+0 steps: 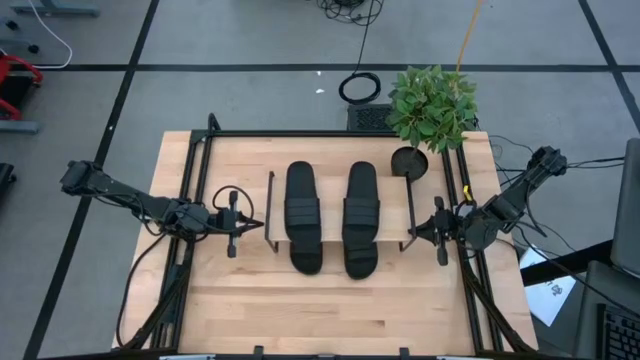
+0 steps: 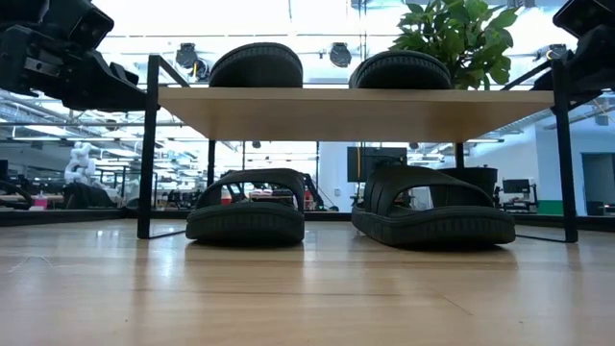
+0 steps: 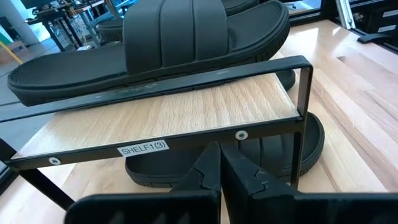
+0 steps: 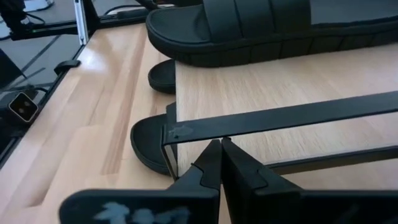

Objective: Pick and place slides into the shelf
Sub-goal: Adjust the shelf

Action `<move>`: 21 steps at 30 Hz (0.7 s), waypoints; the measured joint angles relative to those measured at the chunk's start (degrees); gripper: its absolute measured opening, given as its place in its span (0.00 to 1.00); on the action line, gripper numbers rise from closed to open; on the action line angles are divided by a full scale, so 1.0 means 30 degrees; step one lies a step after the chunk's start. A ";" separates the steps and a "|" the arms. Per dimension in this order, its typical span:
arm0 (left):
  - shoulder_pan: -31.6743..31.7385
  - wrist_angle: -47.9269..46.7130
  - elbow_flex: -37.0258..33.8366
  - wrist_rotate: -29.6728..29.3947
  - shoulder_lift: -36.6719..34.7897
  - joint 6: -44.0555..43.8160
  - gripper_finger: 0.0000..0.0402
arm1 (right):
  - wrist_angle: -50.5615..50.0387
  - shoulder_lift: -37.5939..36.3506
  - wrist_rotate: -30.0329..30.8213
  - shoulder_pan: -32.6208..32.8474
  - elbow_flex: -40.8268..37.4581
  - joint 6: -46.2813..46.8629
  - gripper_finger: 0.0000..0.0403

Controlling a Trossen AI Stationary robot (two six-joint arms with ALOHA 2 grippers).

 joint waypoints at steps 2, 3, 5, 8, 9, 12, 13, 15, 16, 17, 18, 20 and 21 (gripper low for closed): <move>0.0000 -0.0105 -0.0006 0.0000 0.0000 -0.0022 0.00 | -0.0014 0.0087 0.0076 0.0000 0.0013 0.0204 0.00; 0.0000 -0.0119 0.0000 0.0000 0.0000 -0.0020 0.00 | -0.0025 0.0089 0.0062 0.0000 0.0015 0.0231 0.00; 0.0000 -0.0102 0.0000 0.0000 0.0000 -0.0007 0.01 | -0.0071 0.0082 0.0026 0.0000 0.0017 0.0357 0.00; 0.0000 -0.0102 0.0000 0.0000 0.0000 -0.0007 0.00 | -0.0441 0.0002 0.0120 0.0007 0.0037 0.0763 0.00; 0.0000 -0.0100 0.0000 0.0000 0.0000 -0.0007 0.00 | -0.0616 0.0009 0.0401 0.0014 0.0037 0.0917 0.00; 0.0000 -0.0095 0.0000 0.0000 0.0000 -0.0022 0.00 | -0.0601 -0.0005 0.0895 0.0015 0.0031 0.1094 0.00; 0.0000 -0.0095 0.0000 0.0000 0.0000 -0.0026 0.00 | -0.0517 -0.0005 0.0950 0.0015 0.0030 0.1092 0.00; 0.0000 -0.0087 0.0000 0.0000 0.0000 -0.0036 0.00 | -0.0403 -0.0005 0.1447 0.0015 0.0019 0.1234 0.00; 0.0000 -0.0087 0.0000 0.0000 0.0000 -0.0047 0.00 | -0.0388 -0.0005 0.1794 0.0015 0.0013 0.1255 0.00; 0.0000 -0.0087 0.0000 0.0000 0.0000 -0.0069 0.01 | -0.0351 -0.0005 0.2001 0.0015 -0.0001 0.1243 0.00; 0.0000 -0.0087 0.0000 0.0000 0.0000 -0.0090 0.00 | -0.0211 -0.0004 0.2027 0.0015 -0.0014 0.1209 0.00; 0.0000 -0.0084 0.0000 0.0000 0.0000 -0.0095 0.00 | 0.0057 0.0002 0.2035 0.0015 -0.0014 0.0981 0.00; 0.0000 -0.0080 0.0000 0.0000 0.0000 -0.0095 0.00 | 0.0207 0.0002 0.2026 0.0015 -0.0014 0.0782 0.00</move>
